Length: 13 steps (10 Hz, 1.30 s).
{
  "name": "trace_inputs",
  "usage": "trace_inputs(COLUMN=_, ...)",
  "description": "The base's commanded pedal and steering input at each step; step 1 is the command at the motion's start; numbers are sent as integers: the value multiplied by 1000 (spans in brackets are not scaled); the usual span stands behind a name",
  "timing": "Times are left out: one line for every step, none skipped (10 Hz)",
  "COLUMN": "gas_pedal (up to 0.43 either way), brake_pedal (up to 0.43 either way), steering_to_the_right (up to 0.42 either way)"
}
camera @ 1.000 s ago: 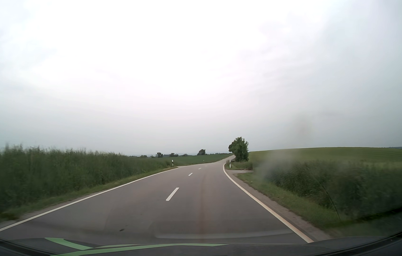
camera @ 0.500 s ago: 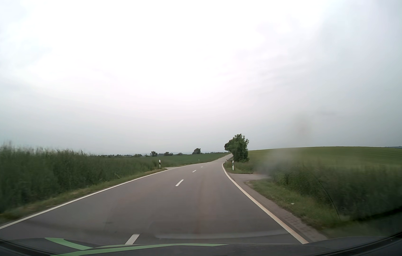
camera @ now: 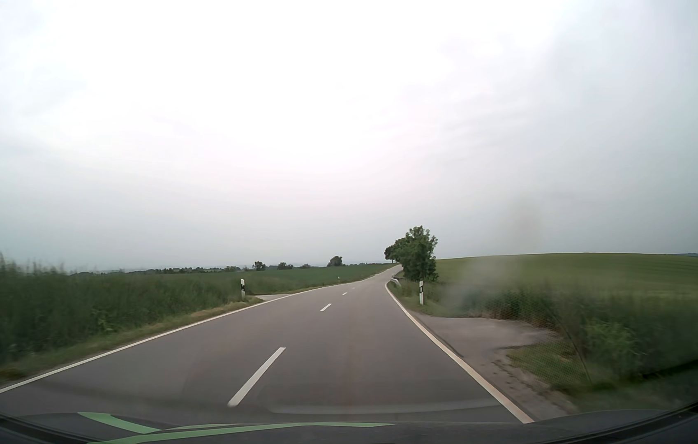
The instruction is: Follow the waypoints while adhering to traffic rules and regulations
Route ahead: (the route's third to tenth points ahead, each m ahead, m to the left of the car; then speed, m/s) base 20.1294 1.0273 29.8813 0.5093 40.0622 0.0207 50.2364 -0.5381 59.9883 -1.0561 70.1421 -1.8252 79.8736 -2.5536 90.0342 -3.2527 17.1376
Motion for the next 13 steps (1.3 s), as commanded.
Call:
trace_inputs(gas_pedal=287, brake_pedal=0, steering_to_the_right=7)
trace_inputs(gas_pedal=287, brake_pedal=0, steering_to_the_right=7)
trace_inputs(gas_pedal=268, brake_pedal=0, steering_to_the_right=9)
trace_inputs(gas_pedal=268, brake_pedal=0, steering_to_the_right=11)
trace_inputs(gas_pedal=240, brake_pedal=0, steering_to_the_right=13)
trace_inputs(gas_pedal=228, brake_pedal=0, steering_to_the_right=12)
trace_inputs(gas_pedal=228, brake_pedal=0, steering_to_the_right=12)
trace_inputs(gas_pedal=228, brake_pedal=0, steering_to_the_right=12)
trace_inputs(gas_pedal=228, brake_pedal=0, steering_to_the_right=12)
trace_inputs(gas_pedal=228, brake_pedal=0, steering_to_the_right=11)
trace_inputs(gas_pedal=228, brake_pedal=0, steering_to_the_right=10)
trace_inputs(gas_pedal=228, brake_pedal=0, steering_to_the_right=8)
trace_inputs(gas_pedal=228, brake_pedal=0, steering_to_the_right=8)
